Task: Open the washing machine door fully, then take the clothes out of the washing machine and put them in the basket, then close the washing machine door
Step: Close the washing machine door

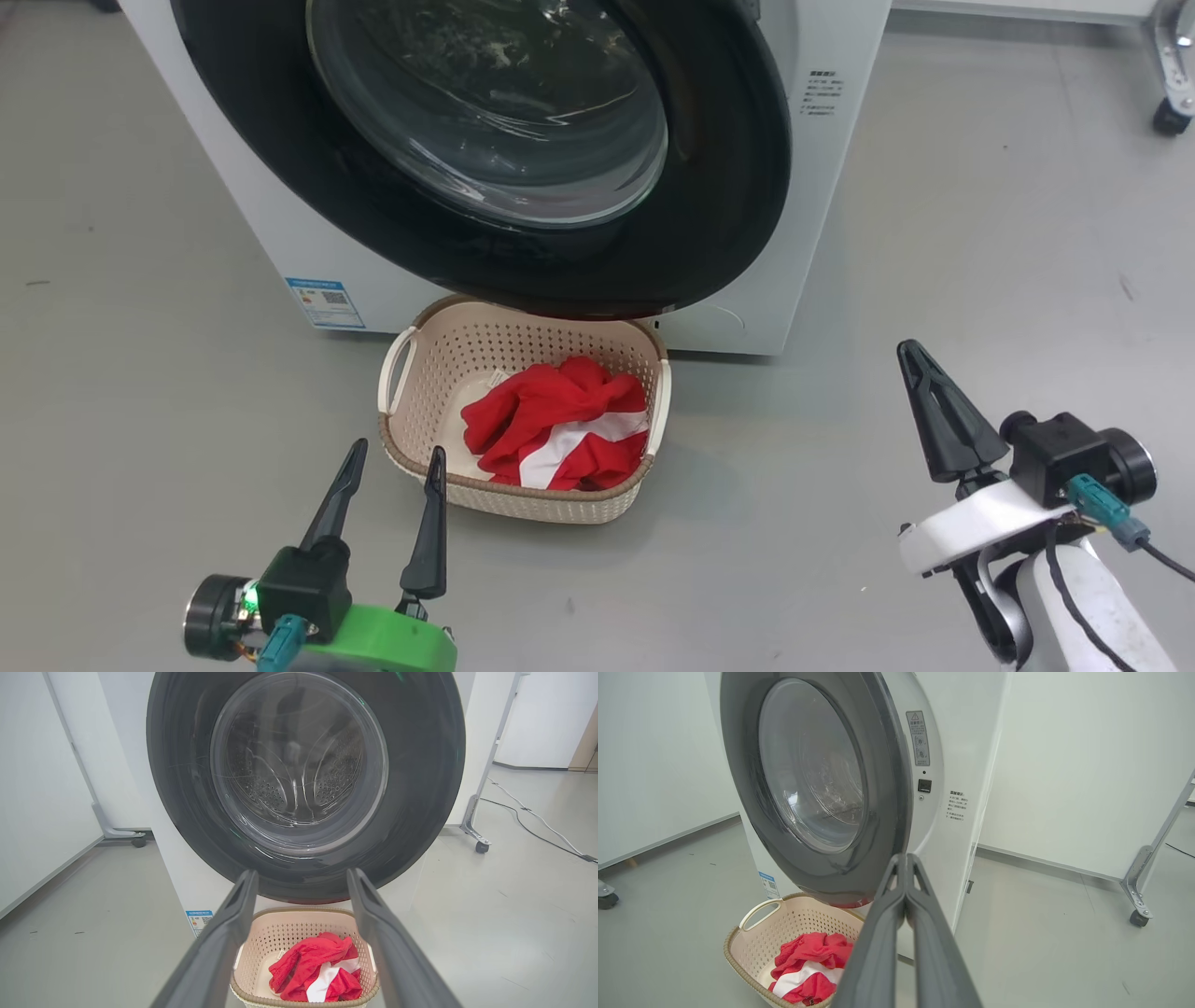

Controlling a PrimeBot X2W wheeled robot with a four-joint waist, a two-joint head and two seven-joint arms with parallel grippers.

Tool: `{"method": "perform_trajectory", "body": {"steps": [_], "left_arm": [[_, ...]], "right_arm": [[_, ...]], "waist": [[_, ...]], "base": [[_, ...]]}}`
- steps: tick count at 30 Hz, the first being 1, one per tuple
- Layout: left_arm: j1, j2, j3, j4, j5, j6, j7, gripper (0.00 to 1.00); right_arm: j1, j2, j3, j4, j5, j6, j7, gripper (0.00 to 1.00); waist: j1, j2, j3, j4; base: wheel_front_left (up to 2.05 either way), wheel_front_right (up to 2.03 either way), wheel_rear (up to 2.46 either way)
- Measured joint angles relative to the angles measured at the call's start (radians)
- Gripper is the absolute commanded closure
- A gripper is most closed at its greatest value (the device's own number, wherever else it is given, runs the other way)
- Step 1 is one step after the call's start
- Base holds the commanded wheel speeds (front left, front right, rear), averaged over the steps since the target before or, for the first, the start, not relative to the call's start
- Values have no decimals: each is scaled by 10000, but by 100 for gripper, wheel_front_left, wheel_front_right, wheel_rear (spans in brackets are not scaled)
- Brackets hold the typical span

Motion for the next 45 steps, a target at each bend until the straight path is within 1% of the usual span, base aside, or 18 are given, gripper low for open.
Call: {"method": "perform_trajectory", "body": {"steps": [8, 14, 20, 22, 23, 31, 36, 45], "left_arm": [[-240, -79, -69, -201, 257, 0, 0, 0], [-523, -146, -171, -324, 393, 0, -2, 0], [-695, -192, -236, -481, 399, 0, -12, 0], [-747, -199, -263, -502, 399, 0, -12, 0], [-867, -221, -299, -560, 397, 2, -12, 0], [-1370, -267, -585, -667, 395, 2, -13, 0], [-1448, -280, -564, -690, 391, 2, -13, 0], [-1482, -307, -500, -732, 391, 2, -15, 0]], "right_arm": [[-1184, -403, -73, 82, 174, 127, 355, 100], [-2255, -617, -69, 104, 516, 155, 617, 100], [-3405, -963, 0, 153, 606, 236, 957, 100], [-3561, -1032, 25, 180, 612, 236, 1016, 100], [-3860, -1174, 81, 251, 644, 238, 1160, 100], [-4819, -1779, 602, 558, 836, 240, 1582, 100], [-5339, -2006, 1118, 686, 1195, 240, 1659, 100], [-5939, -2458, 1304, 991, 1578, 240, 1666, 100]], "waist": [[0, 0, 554, 776], [0, 0, 1016, 1241], [0, 0, 1499, 1689], [0, 0, 1574, 1766], [0, 0, 1731, 1920], [0, 0, 2328, 2547], [0, 0, 2682, 2847], [0, 0, 3039, 3081]], "base": [[0, 0, 0], [0, 0, 0], [0, 0, 0], [0, 0, 0], [0, 0, 0], [0, 0, 0], [0, 0, 0], [0, 0, 0]]}}
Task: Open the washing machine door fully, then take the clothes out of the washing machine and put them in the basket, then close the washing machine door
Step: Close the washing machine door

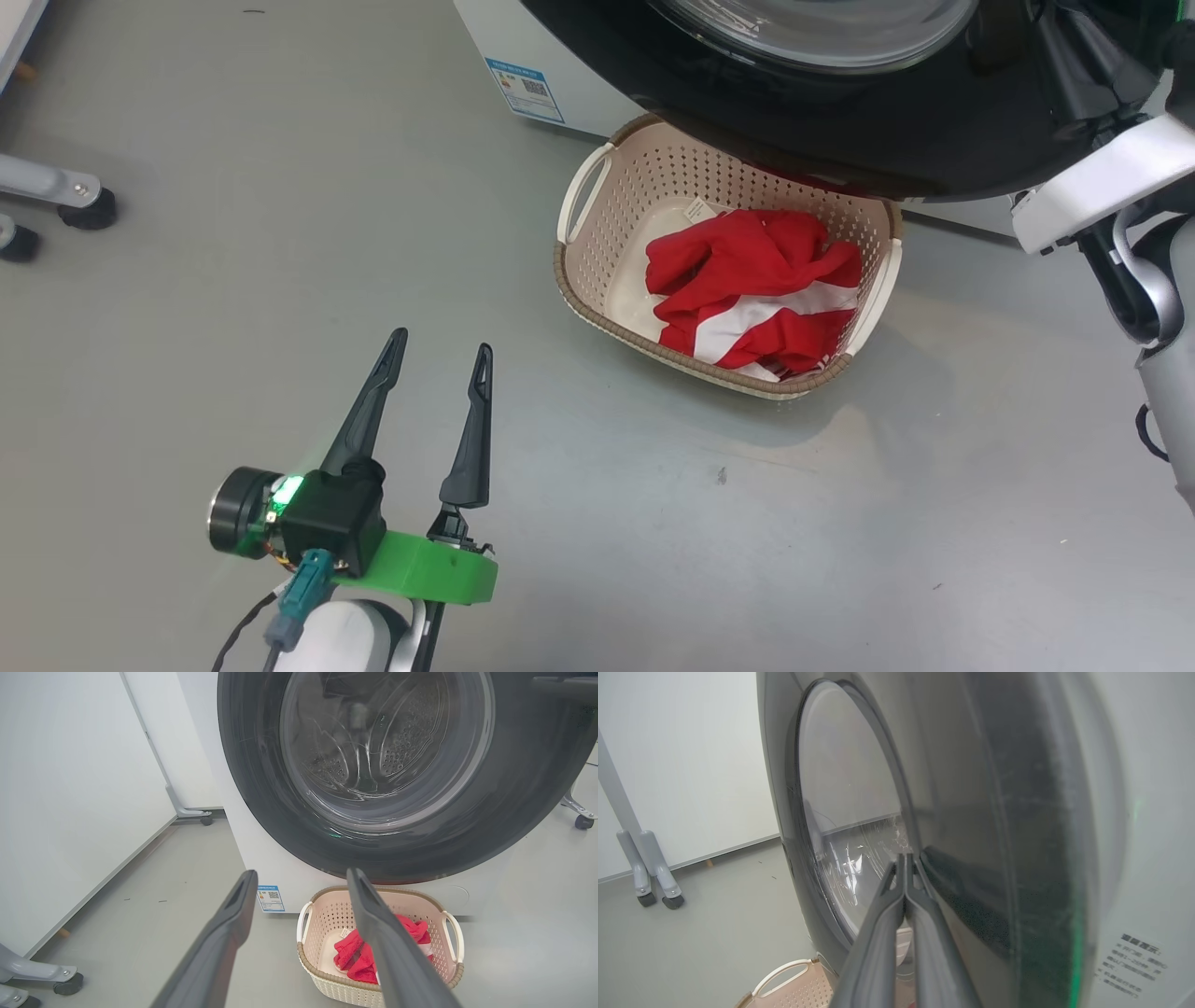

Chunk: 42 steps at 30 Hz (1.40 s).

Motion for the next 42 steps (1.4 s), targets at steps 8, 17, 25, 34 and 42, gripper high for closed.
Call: {"method": "perform_trajectory", "body": {"steps": [8, 17, 25, 34, 42], "left_arm": [[-26, -12, 23, -265, -155, 0, -29, 0], [-218, -27, -6, -460, -194, 0, -29, 0], [-384, -40, -121, -454, -282, 0, -29, 0], [-462, -42, -182, -401, -456, 0, -29, 0], [-466, -46, -40, -301, -456, 0, -29, 0]], "right_arm": [[-624, -236, 35, 192, 274, 90, 2, 100], [-1583, -583, 138, 619, 309, 90, 77, 100], [-2301, -725, -88, 1289, 339, 90, -52, 100], [-2569, -817, -65, 1864, 153, 107, -366, 100], [-2634, -562, 360, 2243, 159, 86, -558, 100]], "waist": [[0, 0, 301, -1], [0, 0, 672, -89], [0, 0, 823, -117], [0, 0, 751, -71], [0, 0, 569, -179]], "base": [[0, 0, 0], [0, 0, 0], [0, 0, 0], [0, 0, 0], [0, 0, 0]]}}
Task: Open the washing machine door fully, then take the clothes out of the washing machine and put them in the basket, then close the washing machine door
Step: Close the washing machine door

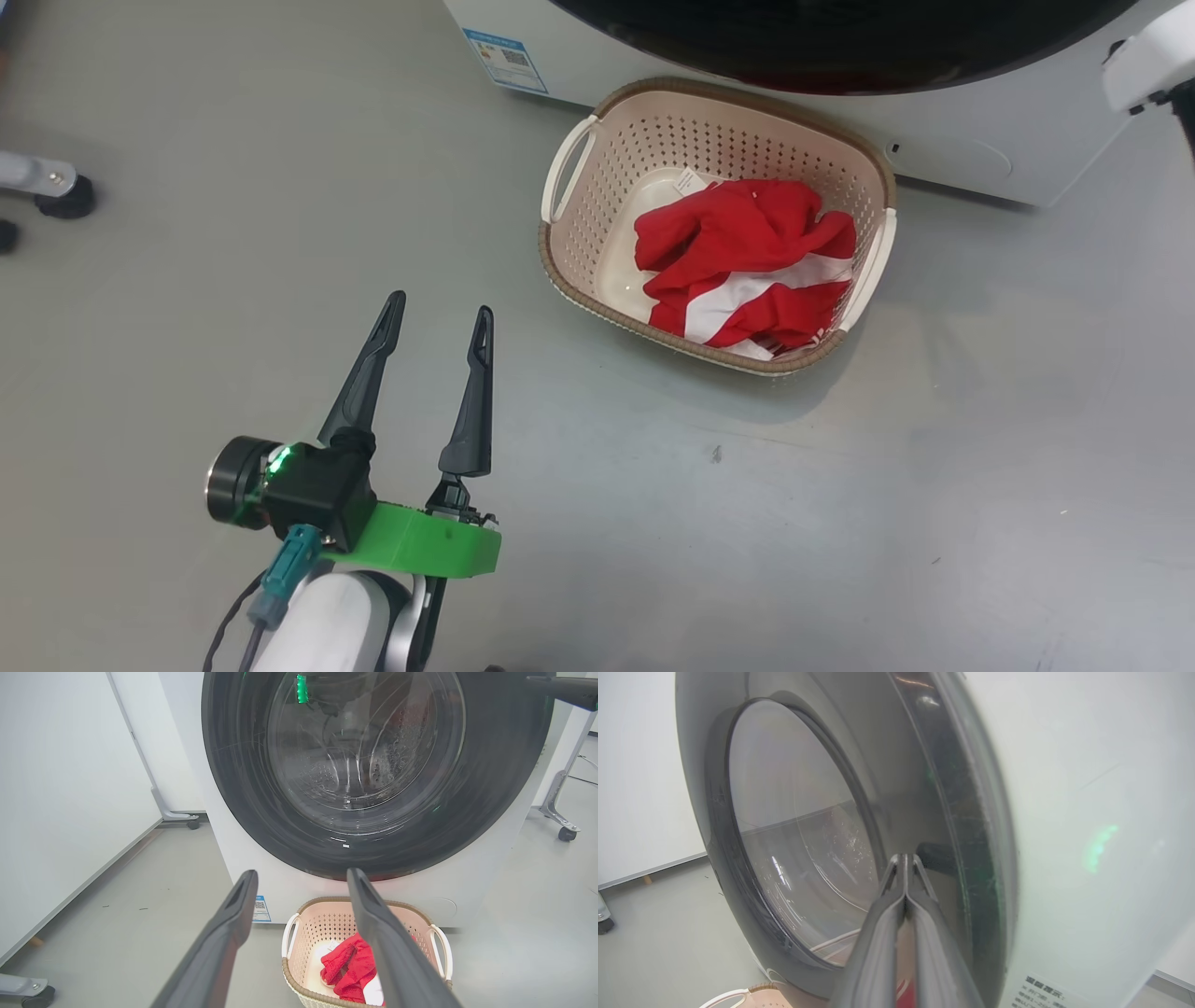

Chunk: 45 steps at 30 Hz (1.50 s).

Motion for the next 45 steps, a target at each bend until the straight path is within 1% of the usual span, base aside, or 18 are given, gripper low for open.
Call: {"method": "perform_trajectory", "body": {"steps": [6, 9, 11, 13, 17, 18, 19, 20, 21, 22, 26, 29, 33, 35, 36, 37, 44, 45], "left_arm": [[0, 0, 52, 171, 6, 0, 0, 0], [1, 0, 205, 221, 29, 0, 0, 0], [1, 0, 255, 272, 33, 0, 0, 0], [2, 0, 295, 330, 52, 0, 0, 0], [20, 0, 364, 468, 213, 0, 0, 0], [23, 0, 393, 472, 213, 0, 0, 0], [27, 0, 445, 479, 213, 0, 0, 0], [29, 0, 481, 510, 213, 0, 0, 0], [38, 2, 522, 545, 215, 0, 0, 0], [53, 2, 529, 589, 217, 0, -2, 0], [162, 4, 466, 844, 337, 0, 0, 0], [176, 6, 343, 993, 384, 0, 0, 0], [309, 10, 249, 1208, 384, 0, 0, 0], [430, 10, 188, 1331, 384, 0, 0, 0], [488, 10, 169, 1383, 384, 0, 0, 0], [488, 10, 169, 1383, 384, 0, 0, 0], [776, 17, 159, 1705, 384, 0, 0, 0], [824, 19, 169, 1735, 384, 0, 0, 0]], "right_arm": [[358, 370, 385, 19, 215, 0, -395, 100], [961, 667, 374, -10, 546, 0, -763, 100], [1300, 683, 318, -40, 604, 0, -915, 100], [1687, 738, 280, -81, 648, 0, -972, 100], [2461, 1078, 219, -280, 740, -4, -1145, 100], [2607, 1158, 219, -353, 740, -13, -1147, 98], [2748, 1254, 221, -405, 740, -25, -1166, 81], [2899, 1333, 221, -460, 740, -36, -1177, 50], [3060, 1419, 219, -495, 752, -100, -1179, 11], [3252, 1505, 215, -514, 796, -109, -1189, 0], [3983, 1684, 228, -625, 798, -205, -1210, 0], [4452, 1833, 79, -727, 798, -487, -1225, 0], [5064, 2073, -311, -1260, 794, -784, -1227, 0], [5404, 2196, -491, -1429, 794, -832, -1229, 0], [5602, 2234, -531, -1509, 794, -917, -1229, 0], [5602, 2234, -531, -1509, 794, -917, -1229, 0], [6964, 2587, -727, -1967, 598, -1260, -1229, 0], [7111, 2627, -746, -2046, 594, -1264, -1229, 0]], "waist": [[0, 0, -218, -191], [0, 0, -394, -376], [0, 0, -493, -482], [0, 0, -593, -600], [0, 0, -792, -883], [0, 0, -837, -965], [0, 0, -881, -1054], [0, 0, -924, -1142], [0, 0, -970, -1232], [0, 0, -1021, -1325], [0, 0, -1257, -1675], [0, 0, -1487, -1894], [0, 0, -1803, -2156], [0, 0, -1959, -2279], [0, 0, -2035, -2336], [0, 0, -2035, -2336], [0, 0, -2583, -2717], [0, 0, -2651, -2774]], "base": [[0, 0, 0], [0, 0, 0], [0, 0, 0], [0, 0, 0], [0, 0, 0], [0, 0, 0], [0, 0, 0], [0, 0, 0], [0, 0, 0], [0, 0, 0], [0, 0, 0], [0, 0, 0], [0, 0, 0], [0, 0, 0], [0, 0, 0], [0, 0, 0], [0, 0, 0], [0, 0, 0]]}}
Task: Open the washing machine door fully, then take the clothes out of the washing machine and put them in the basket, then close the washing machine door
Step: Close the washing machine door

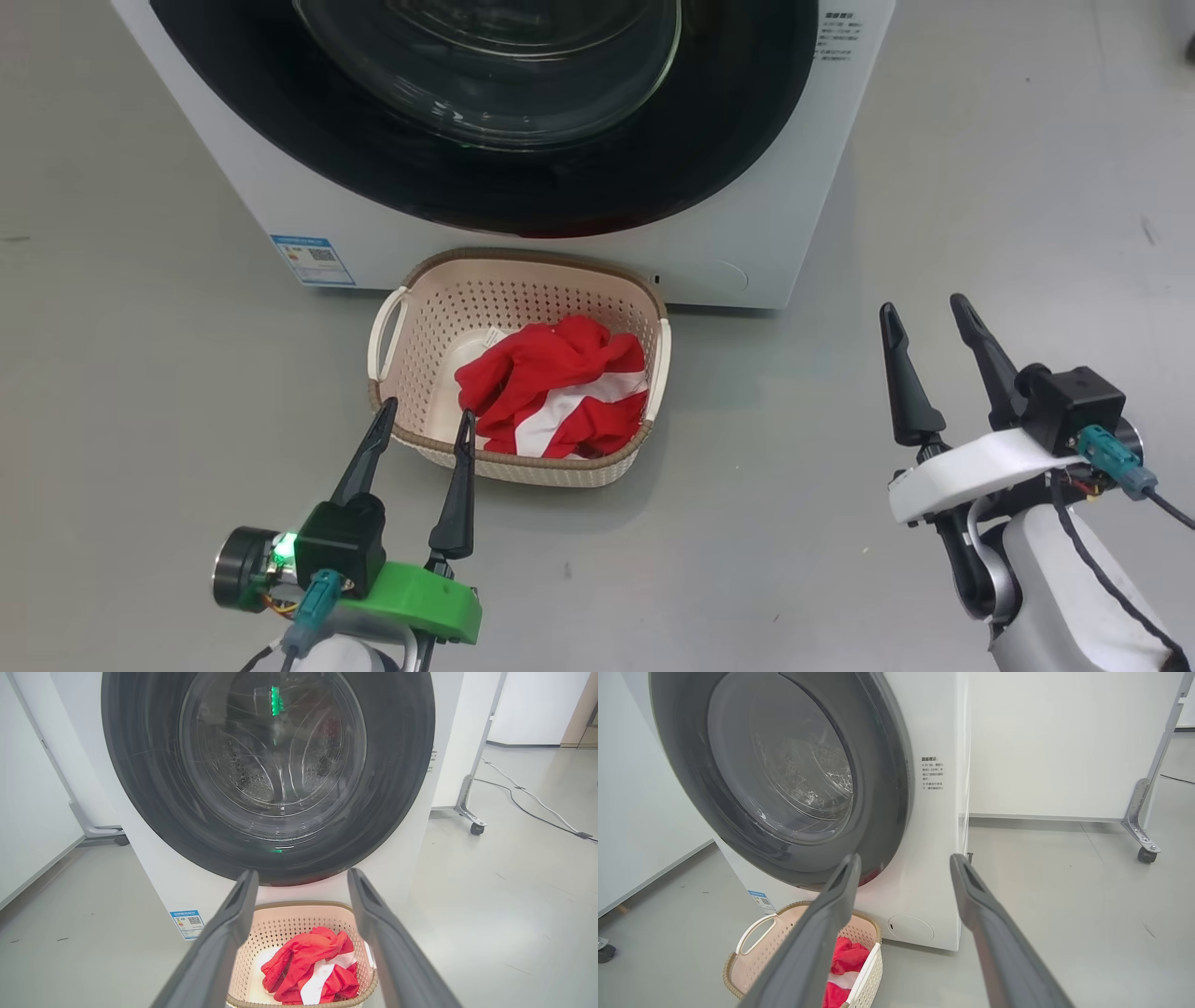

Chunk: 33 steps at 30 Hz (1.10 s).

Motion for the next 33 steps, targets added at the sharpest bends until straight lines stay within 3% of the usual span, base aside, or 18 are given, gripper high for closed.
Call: {"method": "perform_trajectory", "body": {"steps": [6, 14, 33], "left_arm": [[154, 36, 180, 92, 0, 0, 0, 0], [342, 92, 382, 253, -2, 0, 0, 0], [595, 127, 247, 472, -17, 0, 44, 0]], "right_arm": [[772, 230, -247, -552, -180, -328, 0, 0], [1718, 451, -416, -1074, -529, -508, 0, 0], [3184, 711, -681, -1868, -838, -610, 0, 0]], "waist": [[0, 0, -342, -368], [0, 0, -714, -815], [0, 0, -1297, -1258]], "base": [[0, 0, 0], [0, 0, 0], [0, 0, 0]]}}
